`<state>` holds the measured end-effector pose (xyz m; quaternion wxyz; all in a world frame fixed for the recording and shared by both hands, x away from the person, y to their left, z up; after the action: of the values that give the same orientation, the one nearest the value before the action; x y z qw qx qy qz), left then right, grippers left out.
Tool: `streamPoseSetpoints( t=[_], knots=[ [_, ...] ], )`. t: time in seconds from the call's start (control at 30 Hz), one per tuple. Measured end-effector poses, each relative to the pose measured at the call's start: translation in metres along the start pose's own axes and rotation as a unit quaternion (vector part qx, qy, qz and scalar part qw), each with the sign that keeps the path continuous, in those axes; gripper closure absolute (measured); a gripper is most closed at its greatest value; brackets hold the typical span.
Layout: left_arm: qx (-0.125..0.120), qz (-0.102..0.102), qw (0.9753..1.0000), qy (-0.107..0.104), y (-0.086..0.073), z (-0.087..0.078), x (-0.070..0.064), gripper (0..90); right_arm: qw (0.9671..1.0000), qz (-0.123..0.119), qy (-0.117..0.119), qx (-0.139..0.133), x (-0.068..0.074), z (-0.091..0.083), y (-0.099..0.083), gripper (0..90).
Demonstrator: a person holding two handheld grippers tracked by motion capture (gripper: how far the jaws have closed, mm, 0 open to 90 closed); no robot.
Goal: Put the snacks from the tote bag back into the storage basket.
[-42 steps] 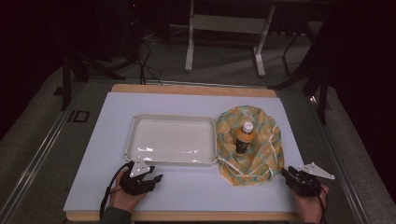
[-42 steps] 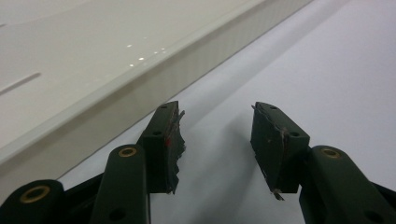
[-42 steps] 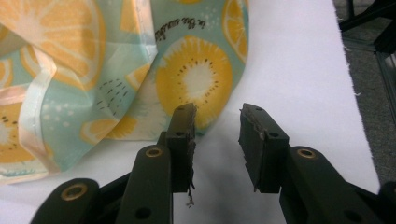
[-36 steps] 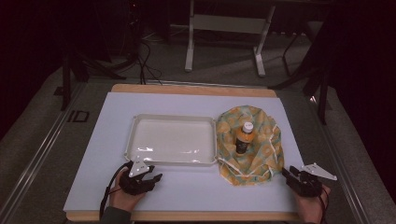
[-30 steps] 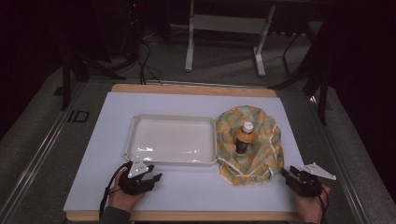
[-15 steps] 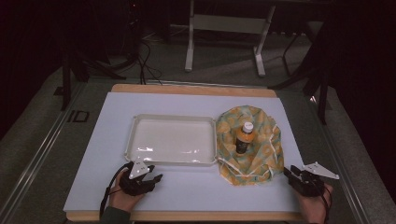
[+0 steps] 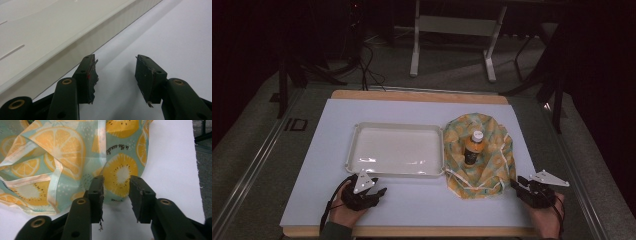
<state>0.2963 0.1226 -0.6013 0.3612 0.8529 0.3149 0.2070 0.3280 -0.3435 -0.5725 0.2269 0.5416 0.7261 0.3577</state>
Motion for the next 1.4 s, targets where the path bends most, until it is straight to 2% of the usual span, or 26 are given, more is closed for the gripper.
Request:
streamPoseSetpoints(
  t=[0.33, 0.37, 0.57, 0.67, 0.93, 1.1, 1.4],
  knots=[
    [-0.001, -0.002, 1.0, -0.003, 0.0, 0.0, 0.001, 51.5, 0.9998, -0.017, 0.001, 0.005, -0.001, -0.009, 0.008, 61.7],
    [-0.006, -0.005, 1.0, -0.005, 0.0, -0.001, 0.001, 51.8, 0.9997, -0.025, 0.003, 0.006, -0.001, -0.013, 0.014, 61.5],
    [-0.013, -0.015, 0.9998, -0.008, 0.001, -0.003, 0.003, 52.8, 0.999, -0.041, 0.009, 0.014, 0.002, -0.016, 0.021, 61.4],
    [-0.014, -0.018, 0.9997, -0.011, 0.001, -0.003, 0.003, 53.0, 0.9973, -0.066, 0.015, 0.027, 0.007, -0.016, 0.029, 60.5],
    [-0.025, -0.024, 0.9993, -0.011, 0.002, -0.004, 0.005, 54.5, 0.9957, -0.082, 0.033, 0.029, 0.014, -0.015, 0.045, 58.5],
    [-0.03, -0.027, 0.9991, -0.009, 0.003, -0.005, 0.006, 54.8, 0.9941, -0.098, 0.034, 0.032, 0.017, -0.016, 0.052, 58.6],
    [-0.036, -0.03, 0.9988, -0.013, 0.004, -0.006, 0.006, 57.1, 0.9924, -0.111, 0.042, 0.032, 0.019, -0.017, 0.062, 59.4]
  ],
)
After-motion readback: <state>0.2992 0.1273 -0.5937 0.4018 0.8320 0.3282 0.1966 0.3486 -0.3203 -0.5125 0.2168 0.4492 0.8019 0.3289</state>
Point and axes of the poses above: each handheld gripper's, and its own axes: z roughly forward along the jaws, y roughly out of its top, x roughly to its left, the point moved 9 cm from there along z, roughly forward along the jaws, and after that the axes turned 6 degrees about z, right-handed, at the moved point
